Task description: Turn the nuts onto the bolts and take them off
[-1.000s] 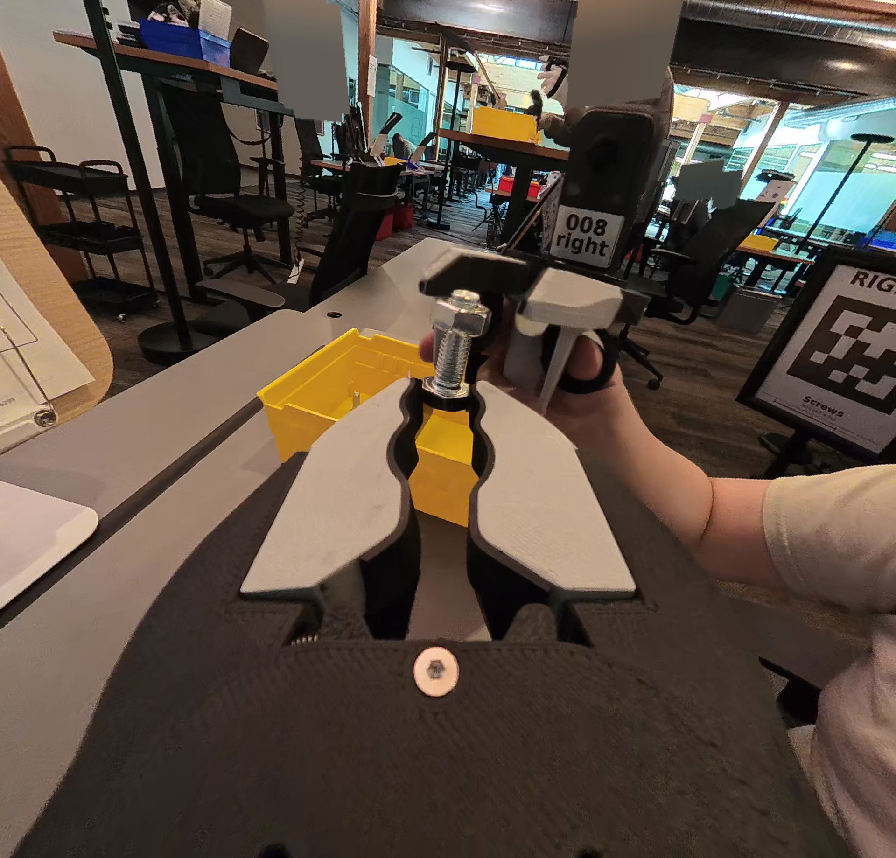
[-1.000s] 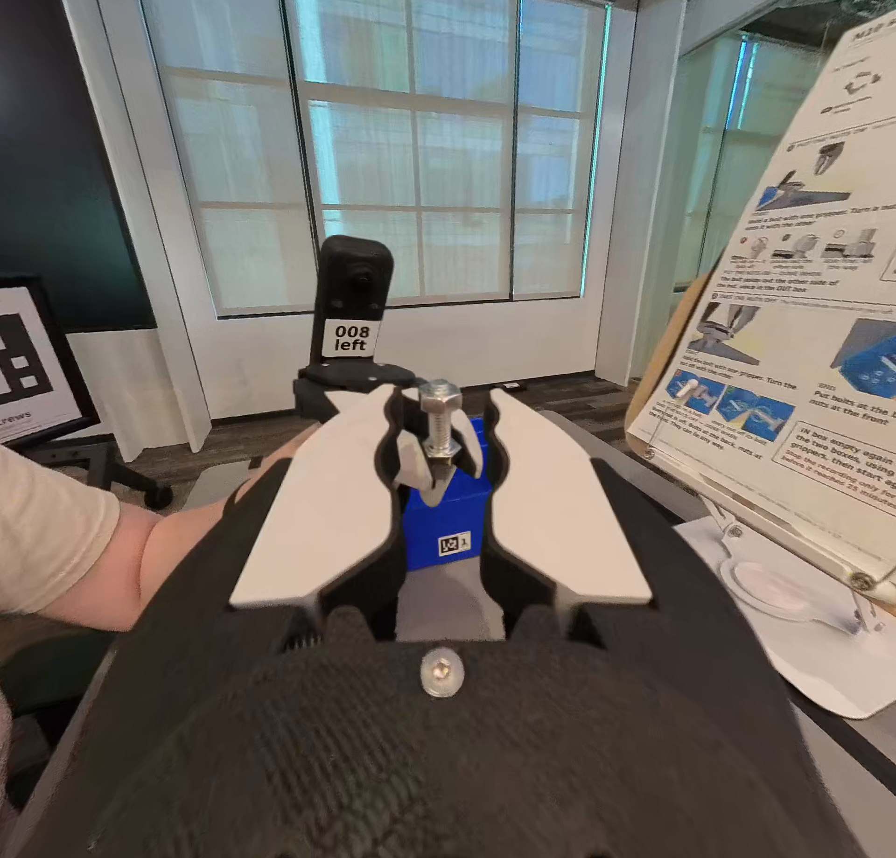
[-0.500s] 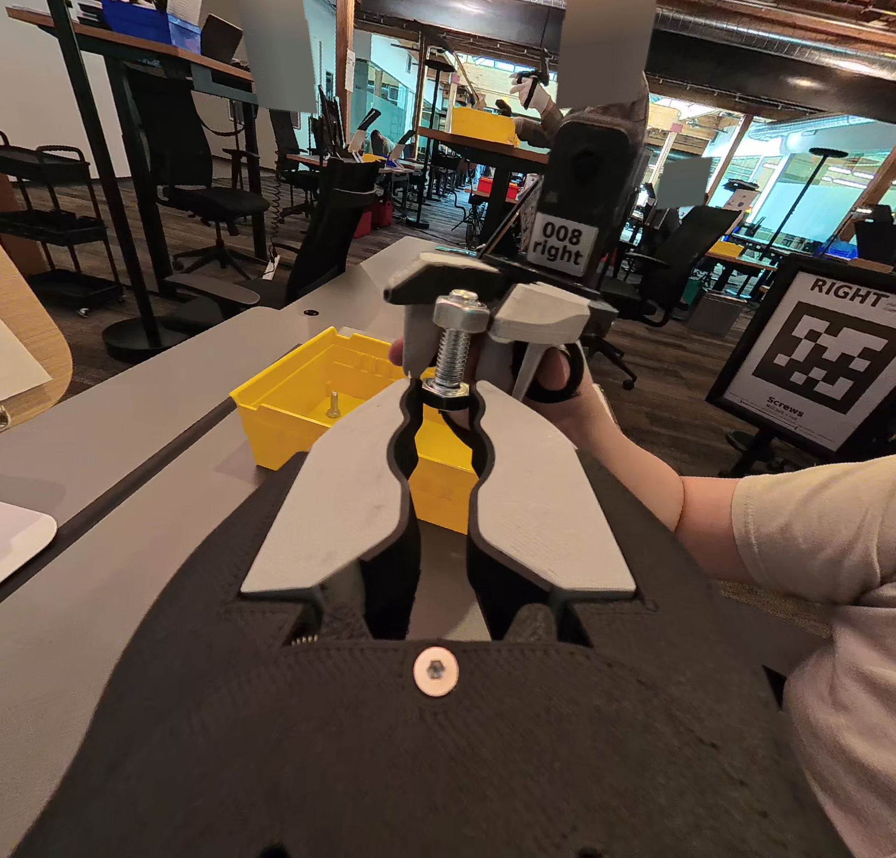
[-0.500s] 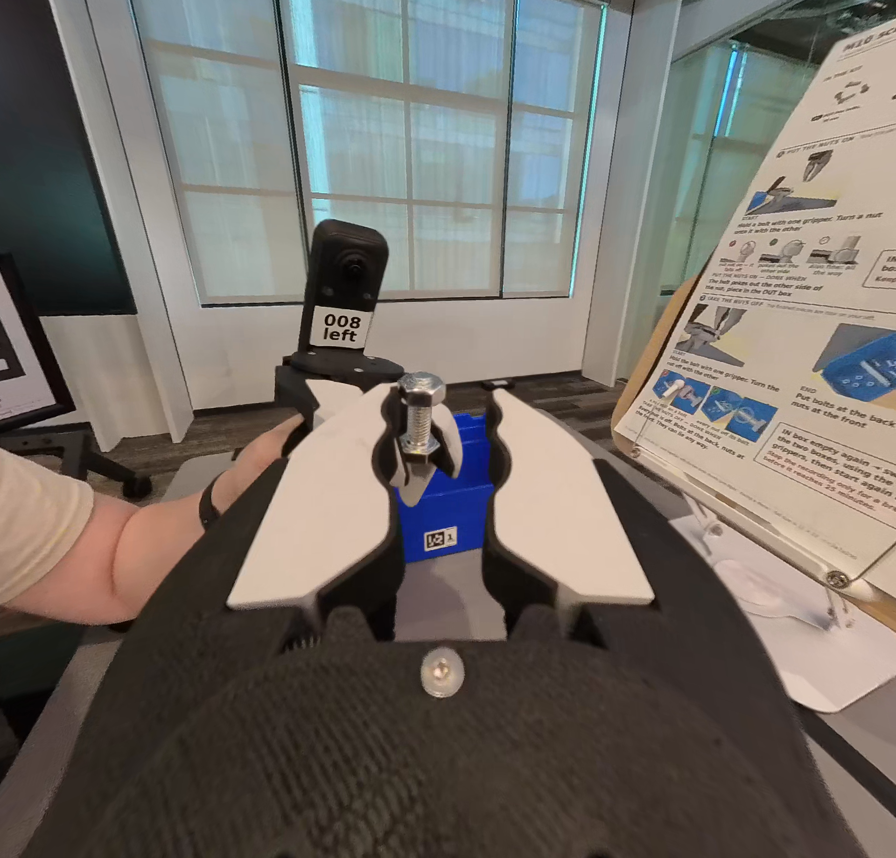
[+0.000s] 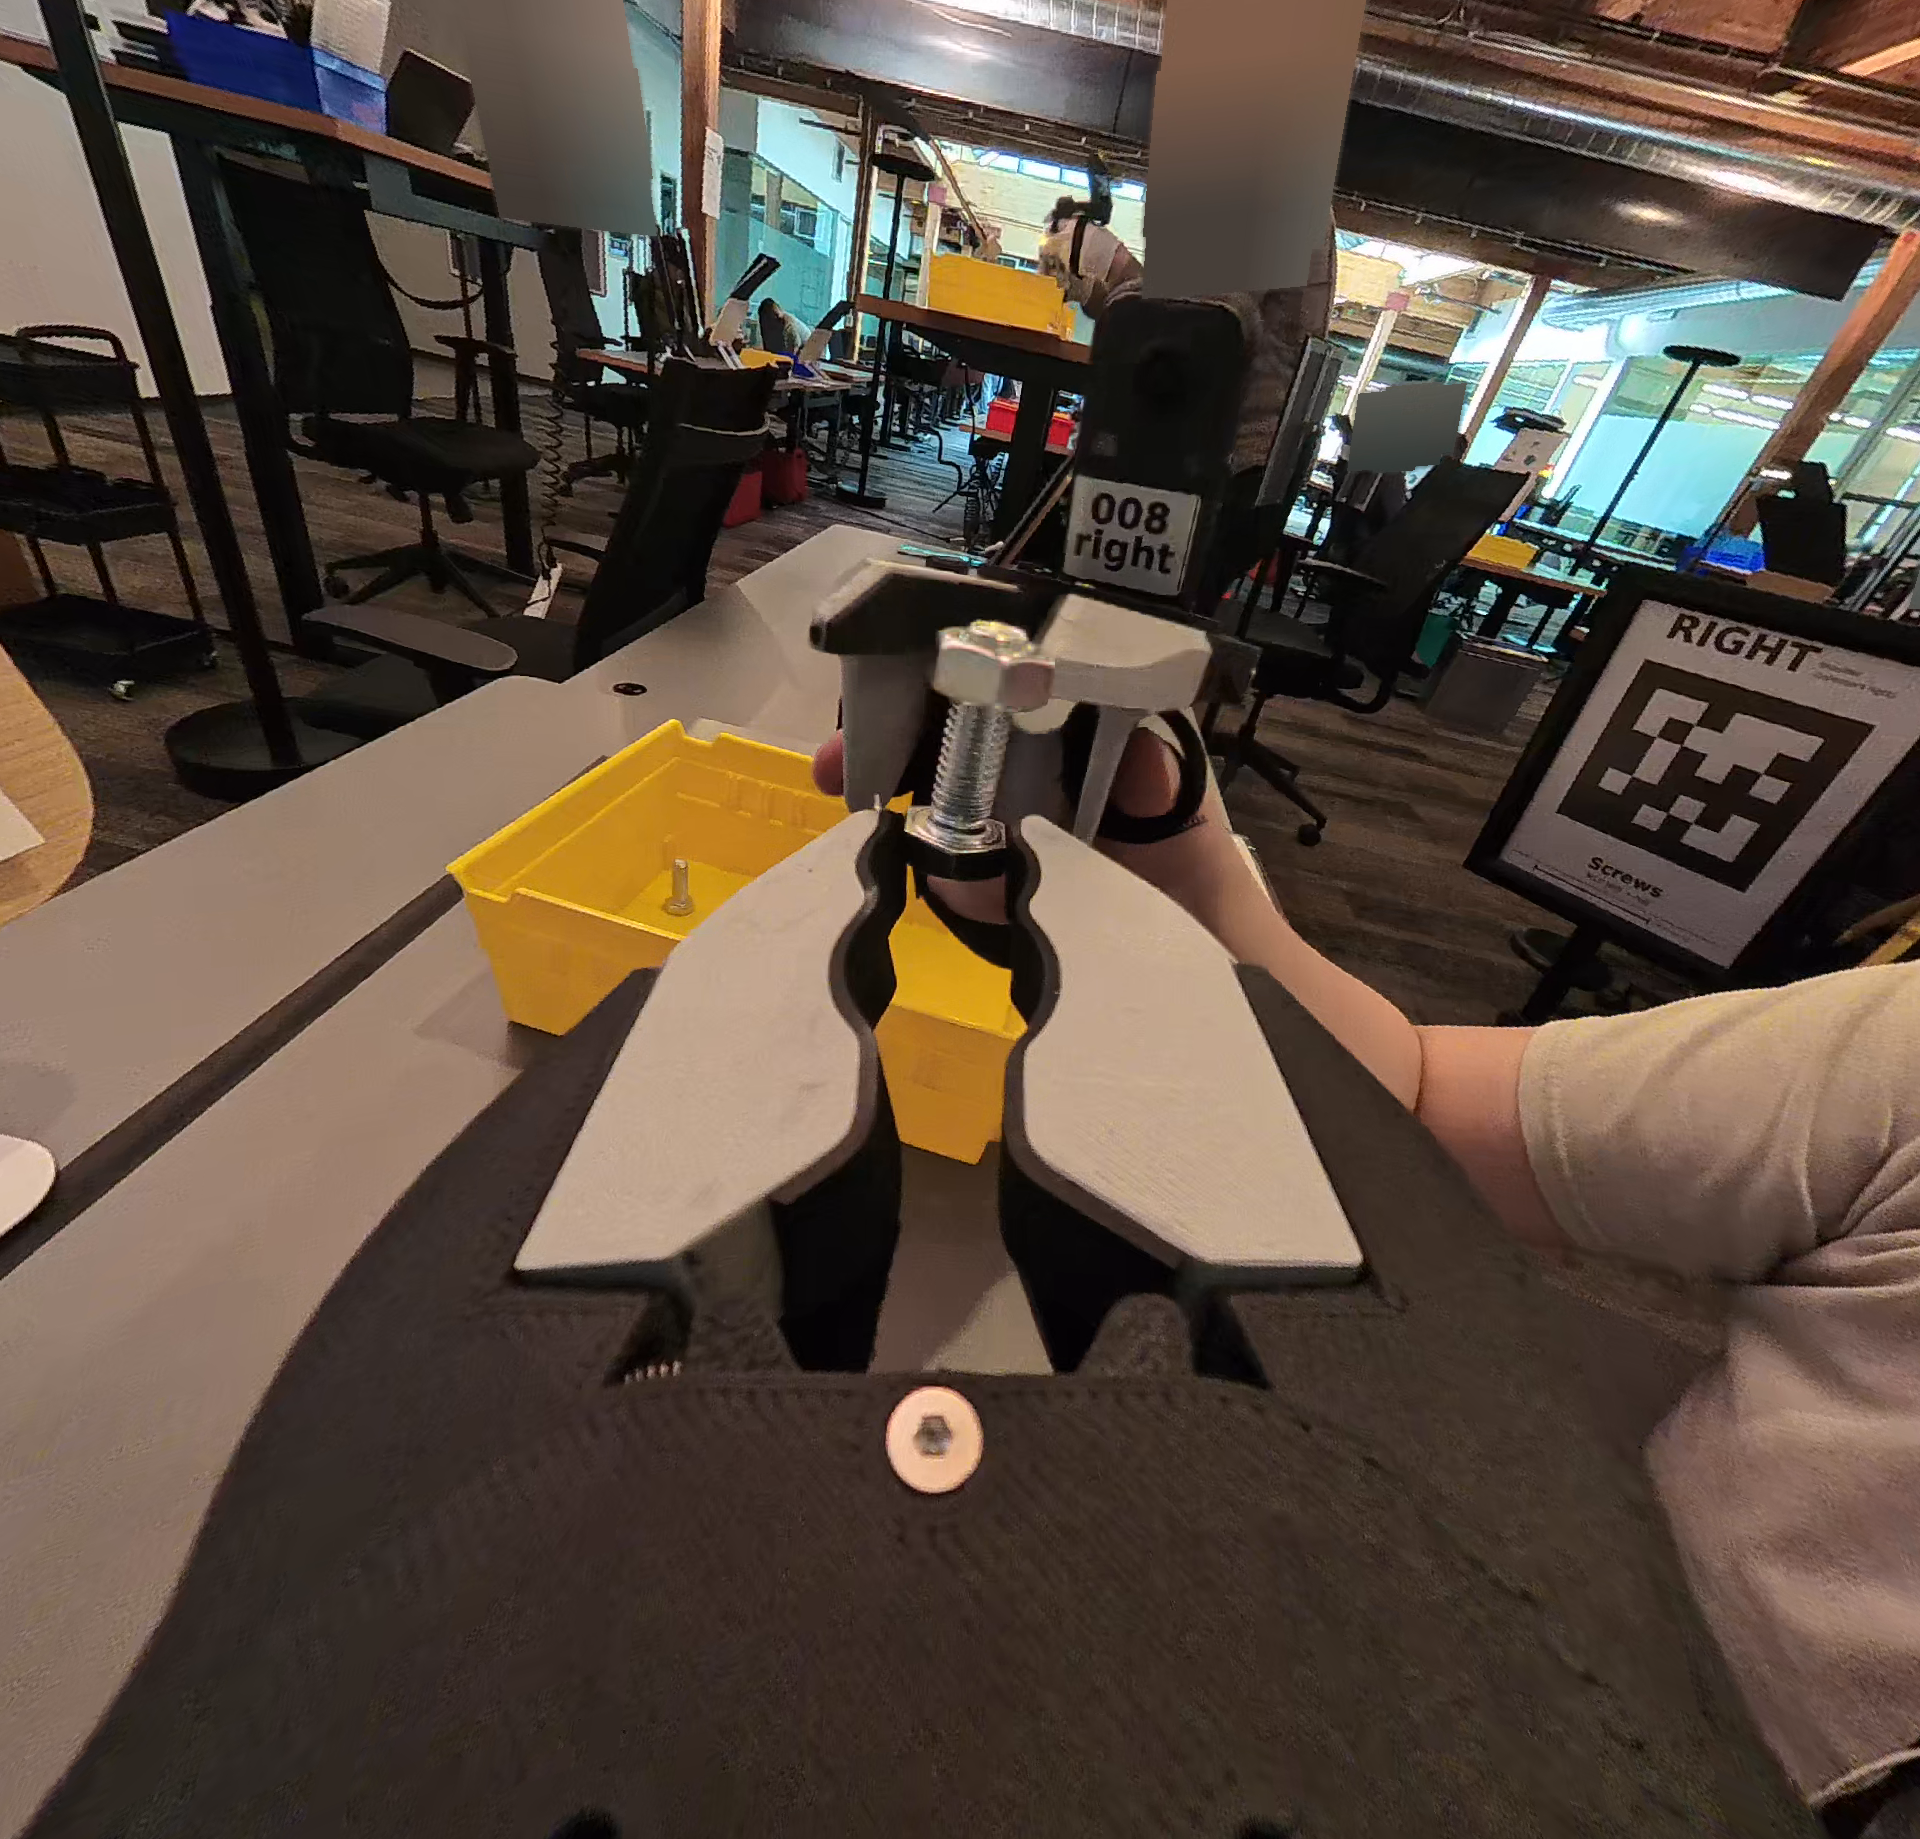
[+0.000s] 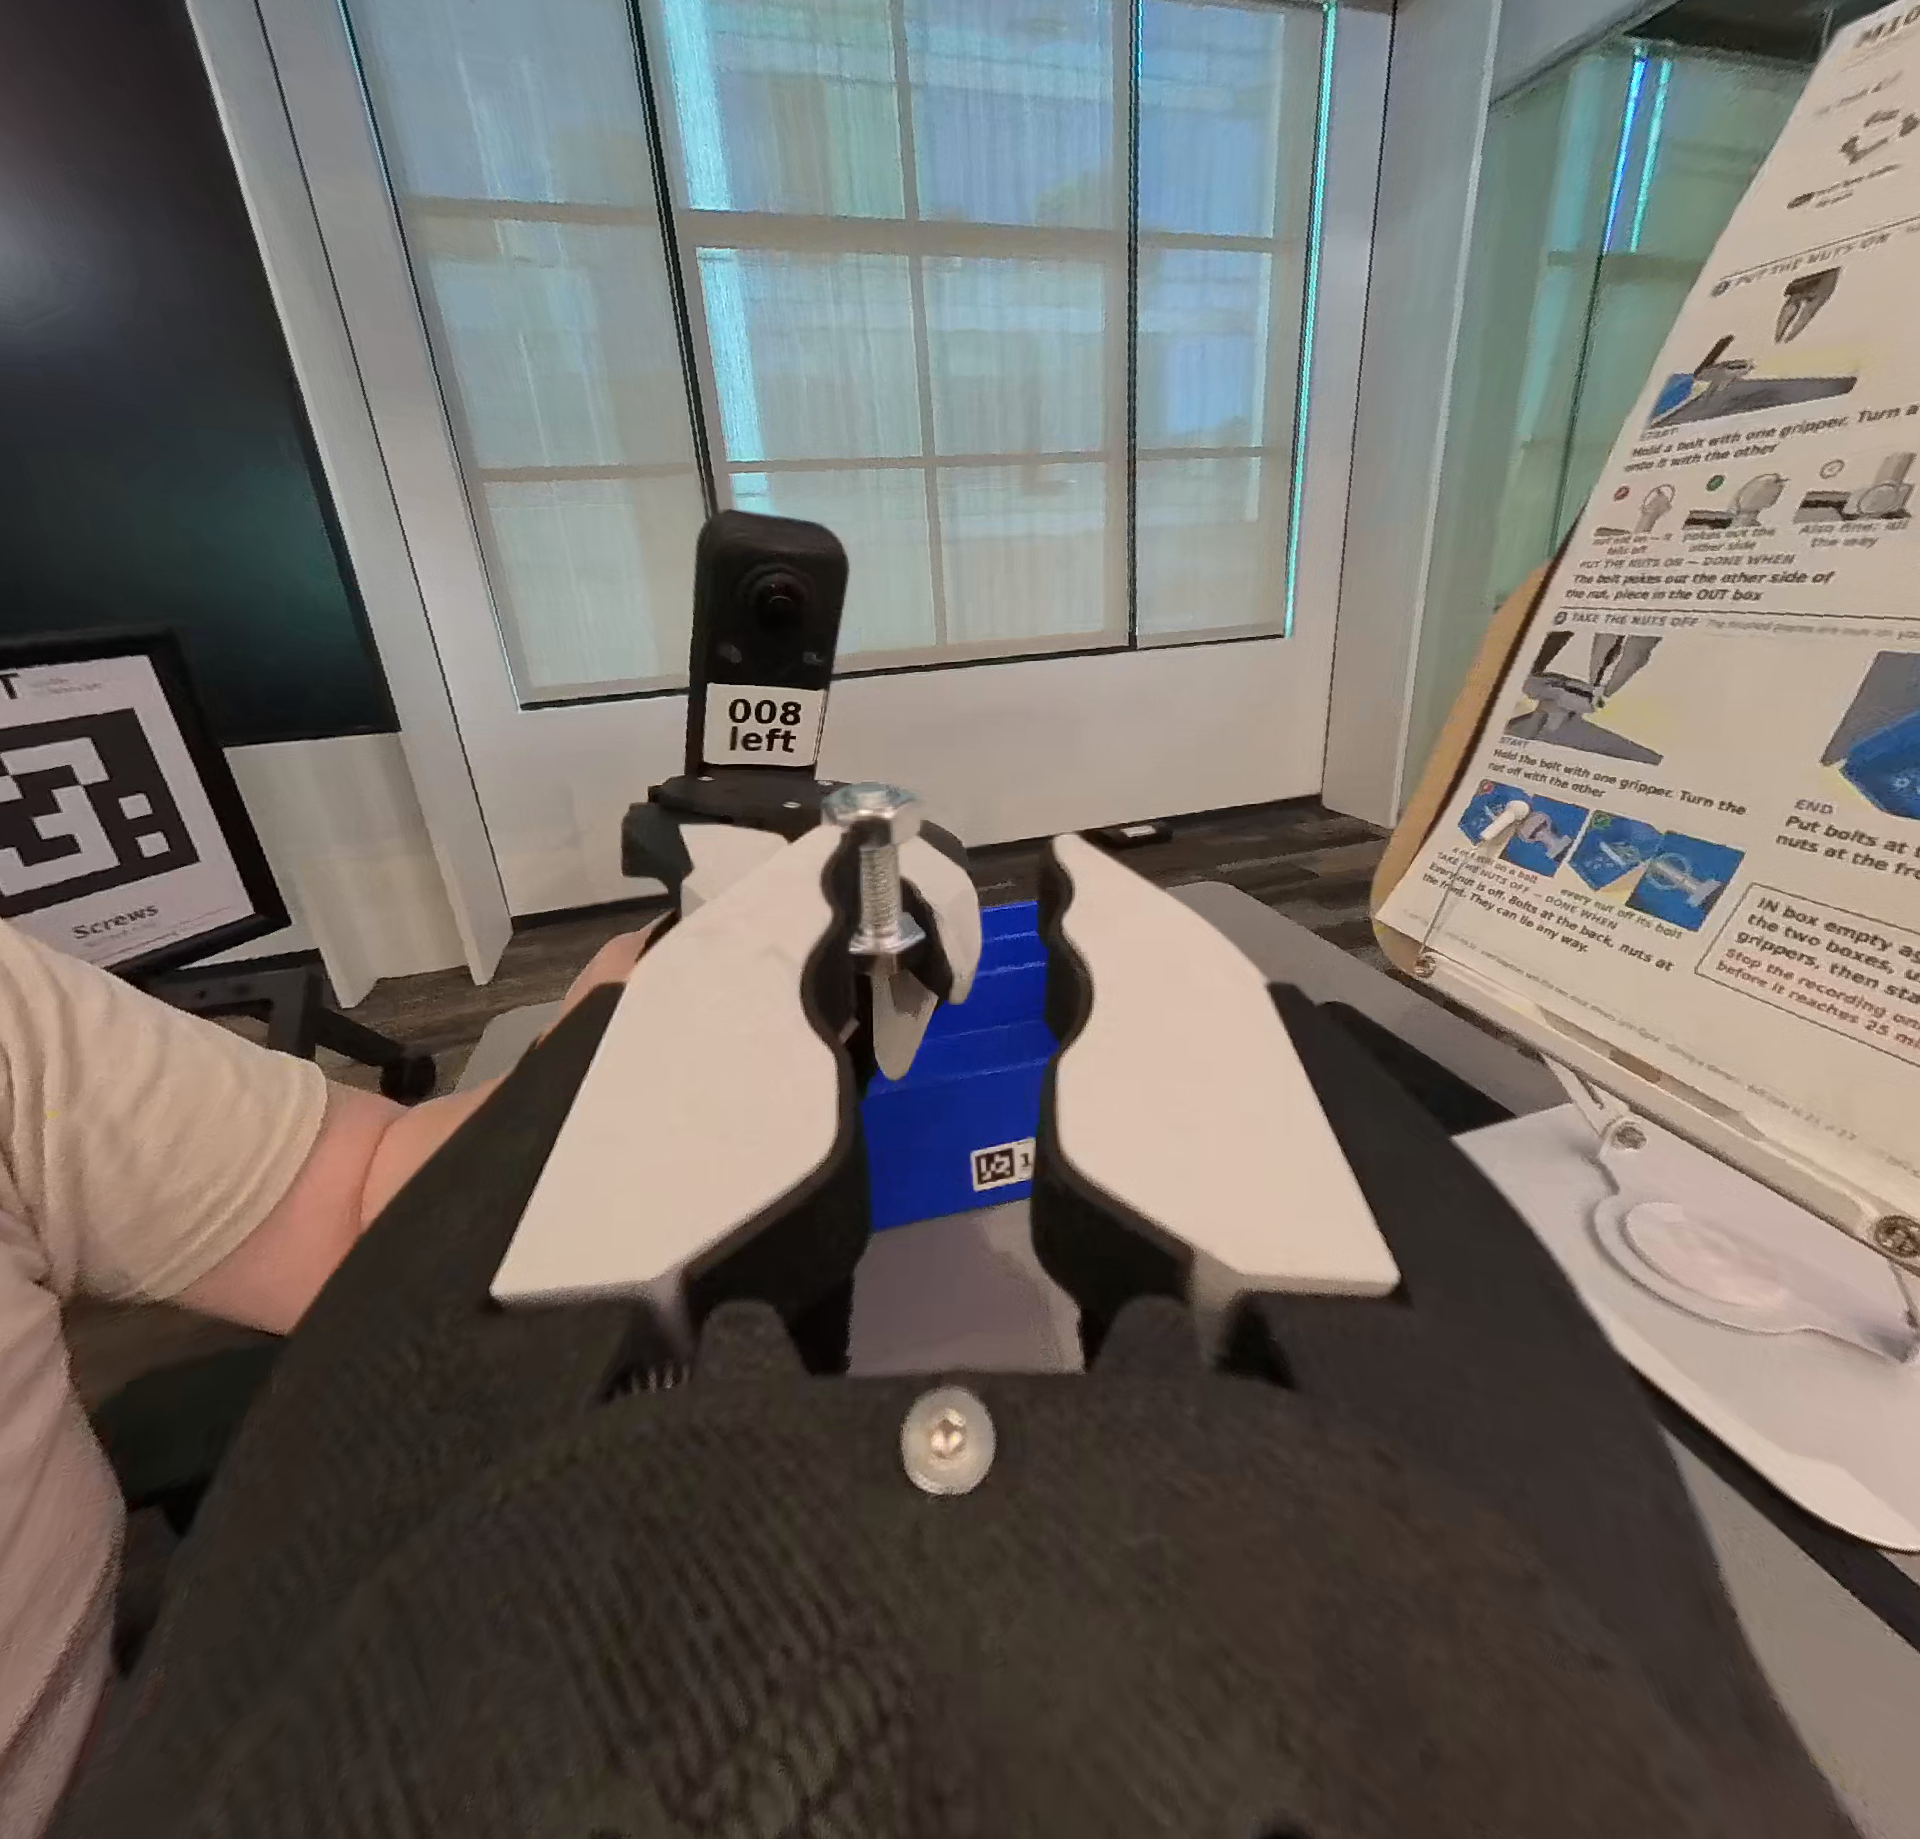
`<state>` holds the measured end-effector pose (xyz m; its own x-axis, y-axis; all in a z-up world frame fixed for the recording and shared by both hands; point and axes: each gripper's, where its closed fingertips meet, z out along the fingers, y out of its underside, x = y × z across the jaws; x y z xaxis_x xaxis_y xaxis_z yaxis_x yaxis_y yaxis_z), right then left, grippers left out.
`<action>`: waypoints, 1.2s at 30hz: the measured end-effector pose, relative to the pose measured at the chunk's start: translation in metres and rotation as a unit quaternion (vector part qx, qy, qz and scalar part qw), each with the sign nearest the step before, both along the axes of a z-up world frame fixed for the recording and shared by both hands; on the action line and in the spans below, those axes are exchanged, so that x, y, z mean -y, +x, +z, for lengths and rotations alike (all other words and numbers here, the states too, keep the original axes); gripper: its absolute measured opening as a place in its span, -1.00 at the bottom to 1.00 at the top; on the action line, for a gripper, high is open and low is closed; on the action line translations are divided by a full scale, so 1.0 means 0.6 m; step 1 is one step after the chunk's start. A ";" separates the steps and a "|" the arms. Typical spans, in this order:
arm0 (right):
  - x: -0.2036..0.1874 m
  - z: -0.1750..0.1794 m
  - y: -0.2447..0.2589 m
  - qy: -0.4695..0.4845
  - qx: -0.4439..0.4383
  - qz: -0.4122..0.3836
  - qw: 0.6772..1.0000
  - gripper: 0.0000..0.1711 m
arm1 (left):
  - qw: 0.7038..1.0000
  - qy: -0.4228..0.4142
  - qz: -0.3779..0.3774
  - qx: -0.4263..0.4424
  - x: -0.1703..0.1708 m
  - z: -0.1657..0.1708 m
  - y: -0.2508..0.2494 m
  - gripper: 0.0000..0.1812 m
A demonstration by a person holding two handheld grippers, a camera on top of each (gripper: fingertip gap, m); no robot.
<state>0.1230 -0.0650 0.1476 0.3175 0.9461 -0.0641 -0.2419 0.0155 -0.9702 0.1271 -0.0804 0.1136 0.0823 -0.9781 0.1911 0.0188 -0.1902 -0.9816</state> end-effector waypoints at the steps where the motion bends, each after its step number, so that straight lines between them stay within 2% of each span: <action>1: 0.005 0.003 -0.001 0.004 -0.002 0.004 1.000 -0.62 | 1.000 -0.002 -0.001 0.002 0.000 0.001 -0.001 -0.80; 7: 0.012 -0.002 -0.022 0.039 0.025 -0.017 0.999 -0.62 | 1.000 0.000 -0.009 0.000 0.006 -0.001 0.005 -0.80; 12: -0.010 -0.002 0.010 -0.006 -0.004 -0.012 1.000 -0.63 | 1.000 -0.009 -0.008 0.010 0.002 0.004 -0.003 -0.80; 19: 0.014 0.004 -0.025 0.022 -0.001 -0.002 1.000 -0.62 | 1.000 0.010 0.006 -0.003 0.000 0.001 -0.001 -0.80; 25: 0.002 0.006 0.000 0.004 -0.016 0.001 1.000 -0.65 | 1.000 0.007 0.004 0.002 0.001 0.004 -0.004 -0.80; 30: 0.023 0.015 -0.018 0.026 -0.014 0.008 1.000 -0.64 | 1.000 0.013 0.006 -0.004 0.002 0.002 -0.001 -0.80; 36: 0.002 0.012 0.008 0.006 -0.018 -0.007 1.000 -0.65 | 1.000 0.007 0.004 0.002 0.002 0.004 -0.002 -0.80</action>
